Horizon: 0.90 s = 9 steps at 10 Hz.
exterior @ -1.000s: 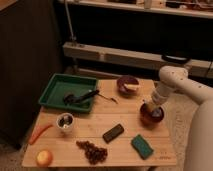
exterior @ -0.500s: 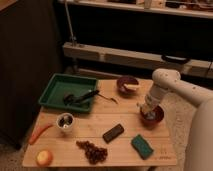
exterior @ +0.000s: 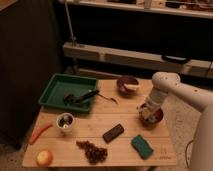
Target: Wipe red bowl with towel
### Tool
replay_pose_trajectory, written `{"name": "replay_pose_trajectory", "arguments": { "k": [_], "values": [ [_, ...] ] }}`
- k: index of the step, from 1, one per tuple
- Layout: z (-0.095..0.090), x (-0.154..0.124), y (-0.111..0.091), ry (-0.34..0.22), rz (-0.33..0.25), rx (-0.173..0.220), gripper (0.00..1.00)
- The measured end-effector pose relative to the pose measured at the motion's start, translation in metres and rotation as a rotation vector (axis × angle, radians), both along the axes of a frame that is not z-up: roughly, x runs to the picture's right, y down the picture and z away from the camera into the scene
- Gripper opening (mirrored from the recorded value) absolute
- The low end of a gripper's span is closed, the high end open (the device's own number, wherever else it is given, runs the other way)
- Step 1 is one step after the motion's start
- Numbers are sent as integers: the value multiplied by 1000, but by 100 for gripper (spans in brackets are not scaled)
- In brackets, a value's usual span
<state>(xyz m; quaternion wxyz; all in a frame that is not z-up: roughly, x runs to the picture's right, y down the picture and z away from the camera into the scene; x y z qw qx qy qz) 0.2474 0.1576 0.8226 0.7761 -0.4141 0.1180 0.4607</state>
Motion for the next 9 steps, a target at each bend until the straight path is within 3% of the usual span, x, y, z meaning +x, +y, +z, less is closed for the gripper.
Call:
{"name": "replay_pose_trajectory", "arguments": {
  "k": [6,9],
  "values": [
    [4,45,-16,89,32,14,0],
    [12,48,-34,103,28,31,0]
  ]
}}
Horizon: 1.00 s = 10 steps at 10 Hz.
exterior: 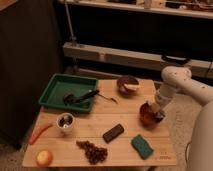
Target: Wipe red bowl with towel
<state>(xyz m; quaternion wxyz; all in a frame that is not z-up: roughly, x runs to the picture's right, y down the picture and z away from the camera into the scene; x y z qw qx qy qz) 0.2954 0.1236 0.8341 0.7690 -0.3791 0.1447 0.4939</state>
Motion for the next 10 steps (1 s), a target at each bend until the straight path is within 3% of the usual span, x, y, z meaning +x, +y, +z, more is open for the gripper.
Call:
{"name": "replay_pose_trajectory", "arguments": {
  "k": [7,10],
  "values": [
    [14,-48,-10,-72,-34,18,0],
    [9,-69,4,-121,-46,6,0]
  ]
}}
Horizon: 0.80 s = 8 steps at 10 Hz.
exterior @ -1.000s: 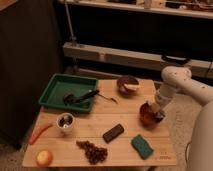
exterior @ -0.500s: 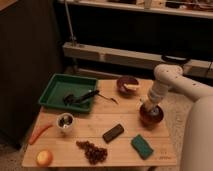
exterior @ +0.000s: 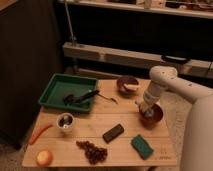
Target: Wipe red bowl with towel
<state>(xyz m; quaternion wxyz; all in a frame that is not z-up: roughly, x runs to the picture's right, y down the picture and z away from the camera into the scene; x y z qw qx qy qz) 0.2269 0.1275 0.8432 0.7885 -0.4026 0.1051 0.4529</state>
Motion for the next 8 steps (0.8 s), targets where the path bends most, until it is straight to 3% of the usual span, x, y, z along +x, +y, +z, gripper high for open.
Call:
{"name": "replay_pose_trajectory", "arguments": {
  "k": [2,8],
  "values": [
    [-4,-5,11,-15,5,-10,0],
    [-10,23,18,7,40,-21,0]
  ]
}}
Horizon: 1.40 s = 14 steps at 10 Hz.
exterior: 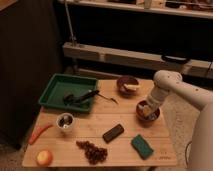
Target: Wipe red bowl with towel
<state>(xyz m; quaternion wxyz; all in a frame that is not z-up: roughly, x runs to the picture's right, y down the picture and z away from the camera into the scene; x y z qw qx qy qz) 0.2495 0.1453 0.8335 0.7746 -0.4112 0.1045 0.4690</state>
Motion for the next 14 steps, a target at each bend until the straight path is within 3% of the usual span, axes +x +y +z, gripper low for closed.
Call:
{"name": "replay_pose_trajectory", "arguments": {
  "k": [6,10,14],
  "values": [
    [9,8,-13,28,19,4,0],
    [21,-8,-26,25,19,7,0],
    [22,-18,-26,7,8,4,0]
  ]
}}
